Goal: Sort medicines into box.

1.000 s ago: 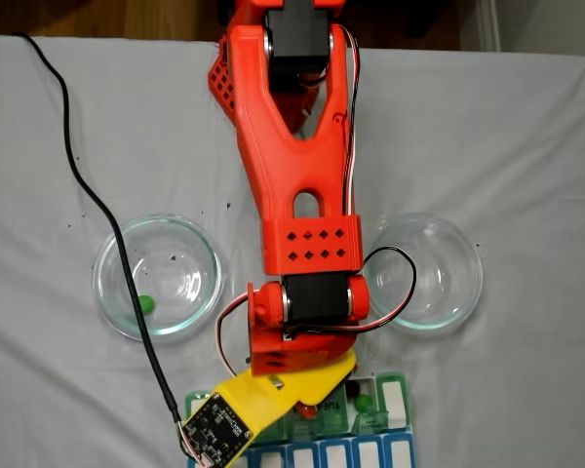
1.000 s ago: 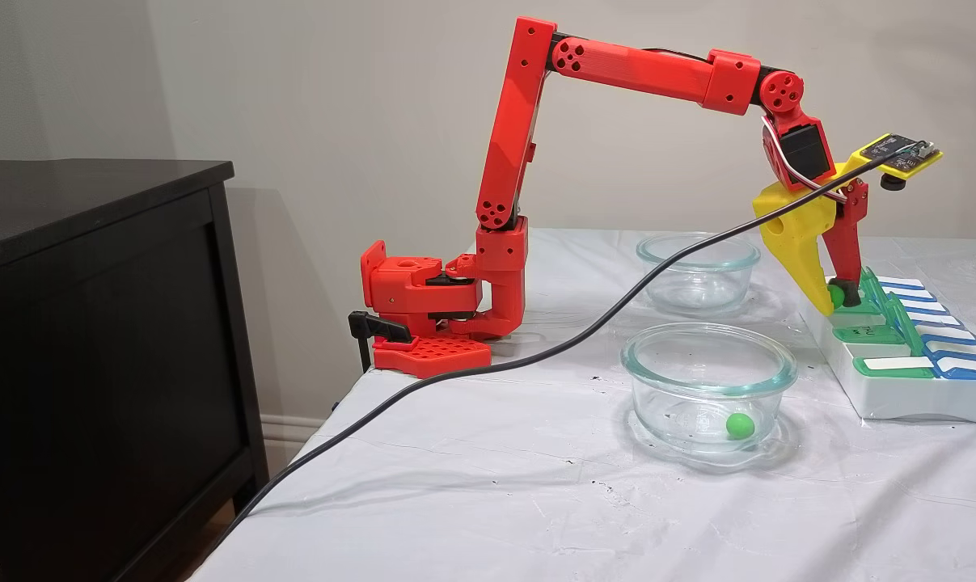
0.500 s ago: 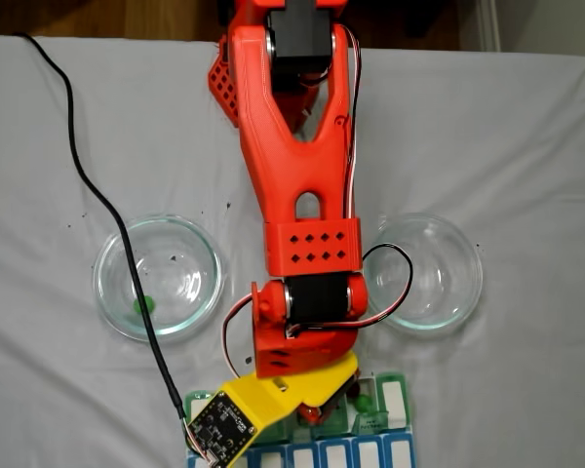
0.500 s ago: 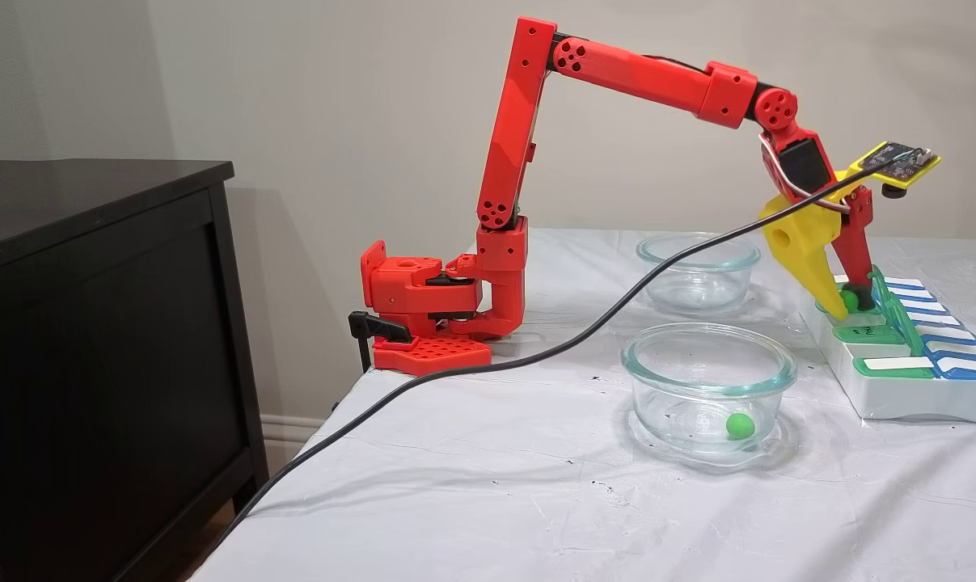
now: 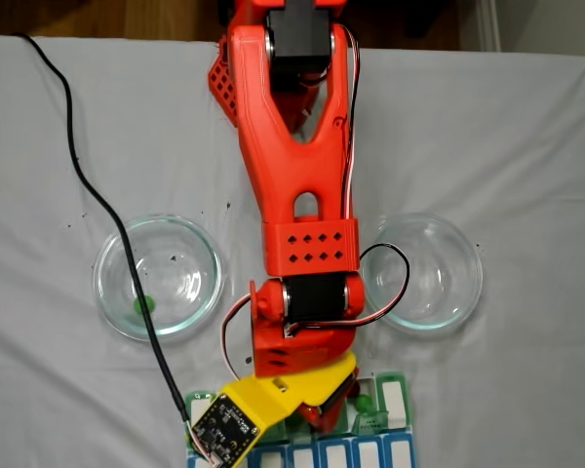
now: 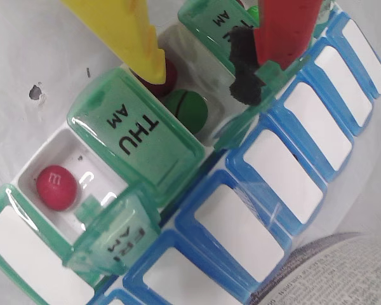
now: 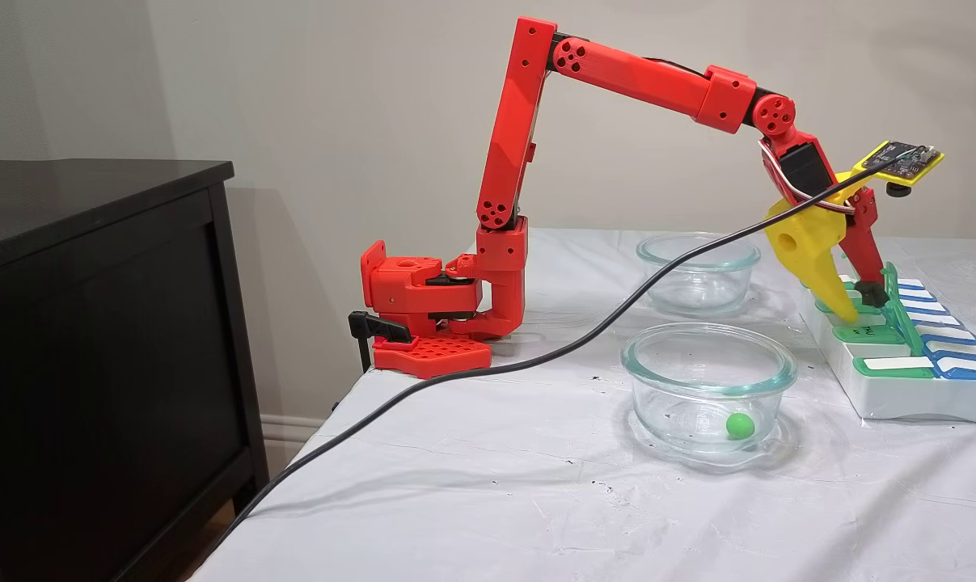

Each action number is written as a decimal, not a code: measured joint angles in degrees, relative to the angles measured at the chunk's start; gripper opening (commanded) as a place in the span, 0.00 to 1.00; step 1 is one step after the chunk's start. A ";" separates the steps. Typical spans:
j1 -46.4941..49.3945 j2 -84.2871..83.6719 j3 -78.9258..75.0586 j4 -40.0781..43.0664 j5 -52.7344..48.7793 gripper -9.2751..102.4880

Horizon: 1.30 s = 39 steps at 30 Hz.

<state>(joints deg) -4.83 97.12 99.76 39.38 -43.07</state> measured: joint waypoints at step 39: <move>21.80 11.43 -8.79 41.66 -39.20 0.08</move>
<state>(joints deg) 16.96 108.54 90.97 81.04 -82.27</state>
